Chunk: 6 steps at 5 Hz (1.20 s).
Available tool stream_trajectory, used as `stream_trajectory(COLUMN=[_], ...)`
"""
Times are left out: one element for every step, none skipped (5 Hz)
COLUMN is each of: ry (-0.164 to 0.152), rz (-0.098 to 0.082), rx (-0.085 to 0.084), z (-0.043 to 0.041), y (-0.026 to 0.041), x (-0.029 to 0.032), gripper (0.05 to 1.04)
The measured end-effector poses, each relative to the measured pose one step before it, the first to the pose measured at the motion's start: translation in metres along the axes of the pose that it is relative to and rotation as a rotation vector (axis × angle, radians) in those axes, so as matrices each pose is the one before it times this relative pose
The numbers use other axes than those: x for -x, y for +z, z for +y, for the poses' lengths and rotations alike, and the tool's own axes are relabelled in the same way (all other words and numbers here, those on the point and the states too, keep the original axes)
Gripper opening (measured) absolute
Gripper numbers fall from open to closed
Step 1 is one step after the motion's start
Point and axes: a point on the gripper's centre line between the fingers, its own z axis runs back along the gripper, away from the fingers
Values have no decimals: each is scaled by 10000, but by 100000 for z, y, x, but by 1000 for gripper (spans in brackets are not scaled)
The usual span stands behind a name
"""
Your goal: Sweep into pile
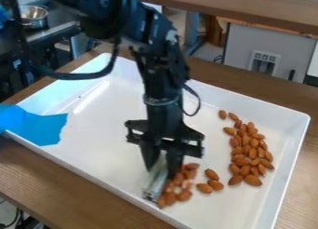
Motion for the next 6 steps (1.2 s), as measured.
stream_trajectory(ry=[1448,1400,1489,731,324,75], rz=[-60,-311,-210,-184,74,93], rx=[374,580,424,227,-13,78], z=[-1403,-1701,-885,-1457,-1230,-1205], y=[-305,-329,-89,-149,-21,263], x=[-620,-1056,-770,-1008,-967,-640], gripper=[375,375,375,375,375,375])
